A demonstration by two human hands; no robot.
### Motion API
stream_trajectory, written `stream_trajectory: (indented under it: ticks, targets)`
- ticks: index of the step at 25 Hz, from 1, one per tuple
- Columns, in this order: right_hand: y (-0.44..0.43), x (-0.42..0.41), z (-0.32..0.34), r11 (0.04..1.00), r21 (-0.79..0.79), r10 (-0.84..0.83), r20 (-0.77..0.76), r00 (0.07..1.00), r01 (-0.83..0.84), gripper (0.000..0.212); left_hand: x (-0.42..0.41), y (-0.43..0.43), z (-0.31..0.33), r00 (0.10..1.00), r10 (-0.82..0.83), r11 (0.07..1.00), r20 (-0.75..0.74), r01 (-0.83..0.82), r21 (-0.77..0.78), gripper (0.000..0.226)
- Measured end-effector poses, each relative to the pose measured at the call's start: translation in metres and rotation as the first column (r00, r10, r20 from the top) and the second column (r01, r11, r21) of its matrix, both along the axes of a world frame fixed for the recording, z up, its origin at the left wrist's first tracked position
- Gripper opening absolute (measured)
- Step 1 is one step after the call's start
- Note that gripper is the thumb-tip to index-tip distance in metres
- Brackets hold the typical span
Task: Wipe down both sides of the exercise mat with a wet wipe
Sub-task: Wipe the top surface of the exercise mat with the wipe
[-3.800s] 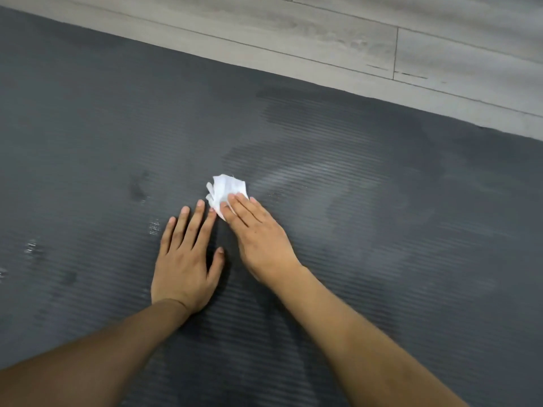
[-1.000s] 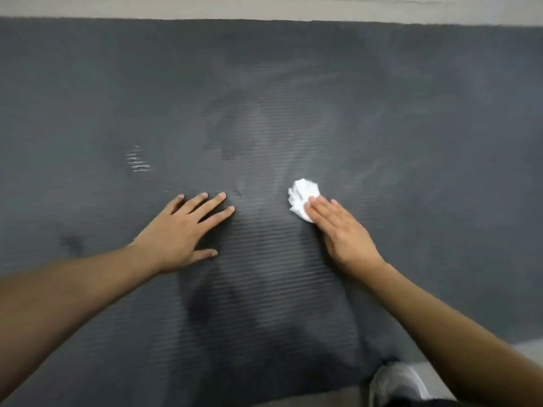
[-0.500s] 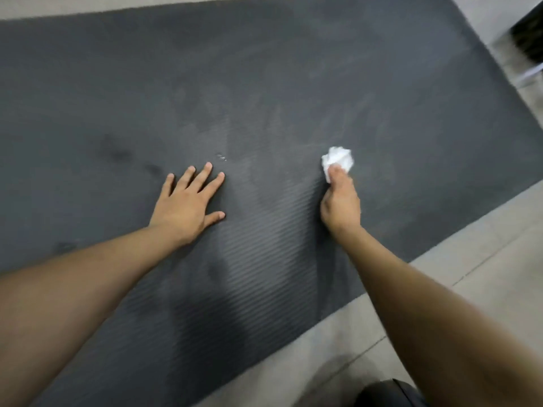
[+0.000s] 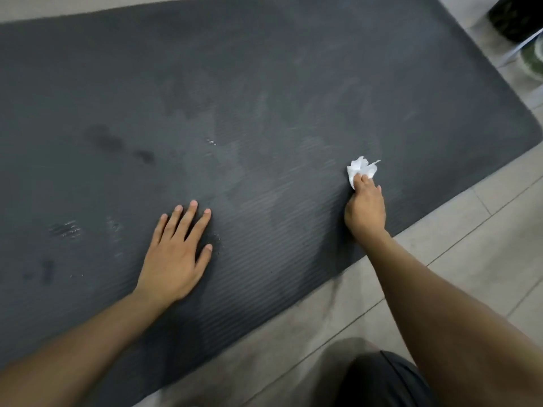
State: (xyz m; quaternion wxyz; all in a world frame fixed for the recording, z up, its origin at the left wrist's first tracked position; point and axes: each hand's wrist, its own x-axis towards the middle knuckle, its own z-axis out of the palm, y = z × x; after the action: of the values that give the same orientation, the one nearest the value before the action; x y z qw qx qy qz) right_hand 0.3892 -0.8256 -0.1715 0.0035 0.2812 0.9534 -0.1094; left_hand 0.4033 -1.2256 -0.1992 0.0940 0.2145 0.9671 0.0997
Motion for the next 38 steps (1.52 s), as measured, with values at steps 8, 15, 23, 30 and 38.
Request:
stream_trajectory:
  ticks: [8,15,23,30,38]
  targets:
    - [-0.182,0.098,-0.011,0.646,-0.048,0.762,-0.018,0.648,-0.761,0.051,-0.007,-0.006,-0.005,0.999,-0.041,0.999,0.014,0.041,0.035,0.072]
    - [-0.047,0.1,0.0,0.996,-0.074,-0.054,-0.012,0.998,0.053,0.059,0.002,0.004,0.01,0.999,0.044,0.999,0.016,-0.044,-0.007,0.062]
    - [-0.264,0.194,-0.008,0.601,-0.211,0.776,-0.076,0.626,-0.77,0.062,0.029,-0.026,-0.002,0.998,0.038,0.997,-0.058,-0.034,0.074,0.052]
    - [-0.097,0.145,-0.005,0.998,-0.068,-0.018,-0.042,0.999,0.015,0.057,0.025,-0.032,0.001,0.999,0.035,0.99,0.017,-0.037,0.134,0.056]
    - [-0.309,0.18,-0.024,0.467,-0.102,0.867,-0.142,0.478,-0.878,0.057,0.023,-0.049,0.007,0.991,0.119,0.956,0.066,-0.132,0.262,0.046]
